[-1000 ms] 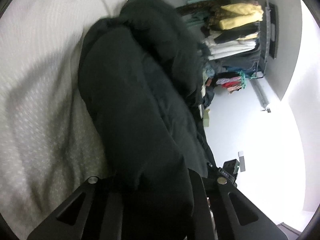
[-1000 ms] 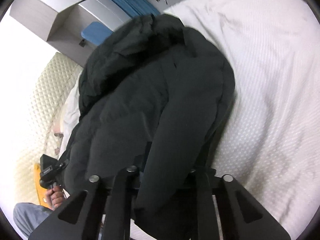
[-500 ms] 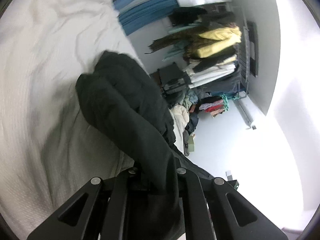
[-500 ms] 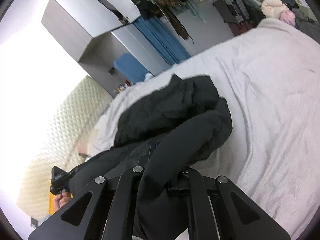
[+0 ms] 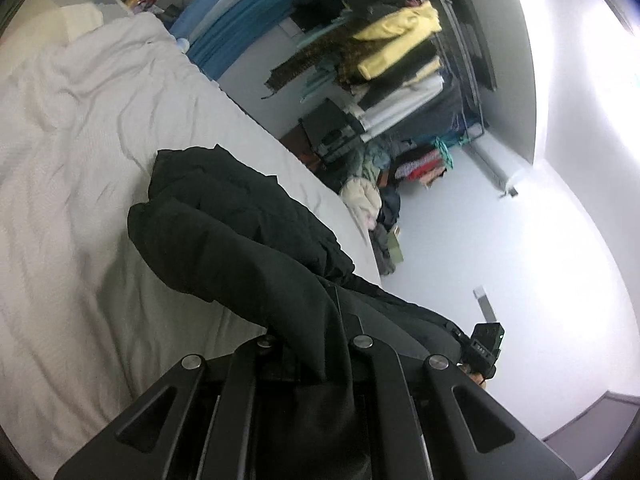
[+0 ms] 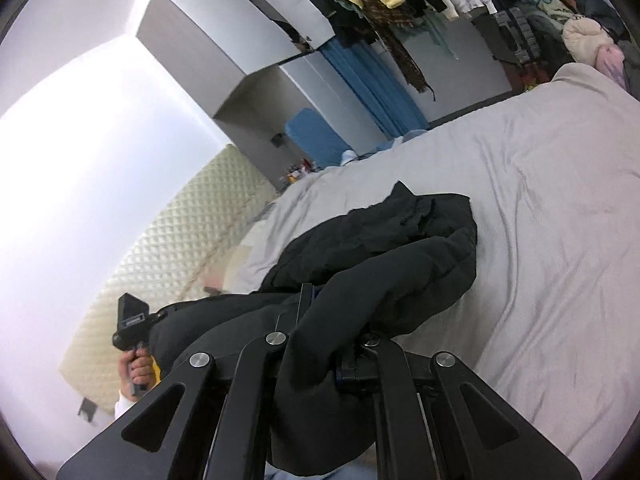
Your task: Fold large clothes
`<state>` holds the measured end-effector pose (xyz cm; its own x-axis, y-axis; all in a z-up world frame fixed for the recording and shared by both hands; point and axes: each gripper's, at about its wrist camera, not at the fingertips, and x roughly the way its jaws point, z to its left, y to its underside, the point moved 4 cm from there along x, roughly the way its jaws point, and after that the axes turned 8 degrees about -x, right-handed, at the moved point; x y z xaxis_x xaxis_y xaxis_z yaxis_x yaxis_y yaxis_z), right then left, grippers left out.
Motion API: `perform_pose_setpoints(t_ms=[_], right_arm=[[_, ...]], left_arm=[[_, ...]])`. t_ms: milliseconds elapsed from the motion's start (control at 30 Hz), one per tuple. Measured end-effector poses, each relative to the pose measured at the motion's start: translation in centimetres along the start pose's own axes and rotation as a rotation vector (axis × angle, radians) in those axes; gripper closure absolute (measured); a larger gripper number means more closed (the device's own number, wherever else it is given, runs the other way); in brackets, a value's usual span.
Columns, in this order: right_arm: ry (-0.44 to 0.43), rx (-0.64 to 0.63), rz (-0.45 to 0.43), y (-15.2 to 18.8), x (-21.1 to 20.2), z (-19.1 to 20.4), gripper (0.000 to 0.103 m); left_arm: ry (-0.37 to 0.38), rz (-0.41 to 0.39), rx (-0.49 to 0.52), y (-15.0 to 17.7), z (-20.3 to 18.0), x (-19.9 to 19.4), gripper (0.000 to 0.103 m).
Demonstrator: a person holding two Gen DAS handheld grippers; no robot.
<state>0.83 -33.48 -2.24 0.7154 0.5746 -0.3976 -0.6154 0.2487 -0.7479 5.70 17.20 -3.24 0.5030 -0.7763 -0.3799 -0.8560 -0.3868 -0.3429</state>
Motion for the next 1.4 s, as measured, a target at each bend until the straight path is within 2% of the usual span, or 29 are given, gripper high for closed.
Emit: perform_pose_setpoints(t_ms=[167,267,400,500,633,767,833,967,1100,1167,1333,1400], right_arm=[[-0.032,0.036,0.002,4.2,-4.4,2.4,0.097],[-0.031,0.055,-0.011,6.2,-6.0,3.3,0.097],[0.004,0.058,0.001,7.1,-6.3,3.7,0.097],[0.02,0.045,0.009,6.4,-5.4,3.3,0.097],[0.056,0.005,-0.003,3.8,-3.8,2.5,0.097],[0.102,-0.009,-0.014,0.1,-0.8,0.1,0.097],[0.102,0.033,-0.011,-1.6,1.1,-1.8,0.096],[0.107,0.119,0.005,-4.8,5.3,-5.7,0.096],[0.101,0.225,0.033,-6.3,8.0,-9.5,0.096],[0.064,0.342,0.035,-7.0,9.6,-12.4,0.096],[0.119,0.413,0.033,-8.4,12.1,-16.0,0.096],[0.149,0.459,0.037,-8.5,13.1,-17.2,0.096]], left_arm=[[-0.058,0.001,0.037,4.9,-1.7,-2.8,0.097],[-0.076,0.003,0.018,7.2,-1.7,-4.2,0.097],[-0.125,0.0,-0.001,8.8,-1.7,-5.3,0.097],[-0.164,-0.002,-0.004,8.9,-1.7,-4.8,0.096],[-0.17,-0.01,-0.022,6.4,-1.5,-3.2,0.096],[-0.104,0.005,-0.138,2.2,-0.3,-0.5,0.095],[-0.117,0.006,-0.169,0.2,0.0,1.1,0.095],[-0.196,0.007,-0.218,-4.0,0.9,5.1,0.094],[-0.254,0.007,-0.304,-6.9,1.6,8.5,0.094],[-0.289,-0.009,-0.345,-8.4,1.5,10.2,0.094],[-0.392,-0.036,-0.289,-11.3,0.2,14.1,0.091],[-0.425,-0.045,-0.309,-12.1,0.6,15.4,0.091]])
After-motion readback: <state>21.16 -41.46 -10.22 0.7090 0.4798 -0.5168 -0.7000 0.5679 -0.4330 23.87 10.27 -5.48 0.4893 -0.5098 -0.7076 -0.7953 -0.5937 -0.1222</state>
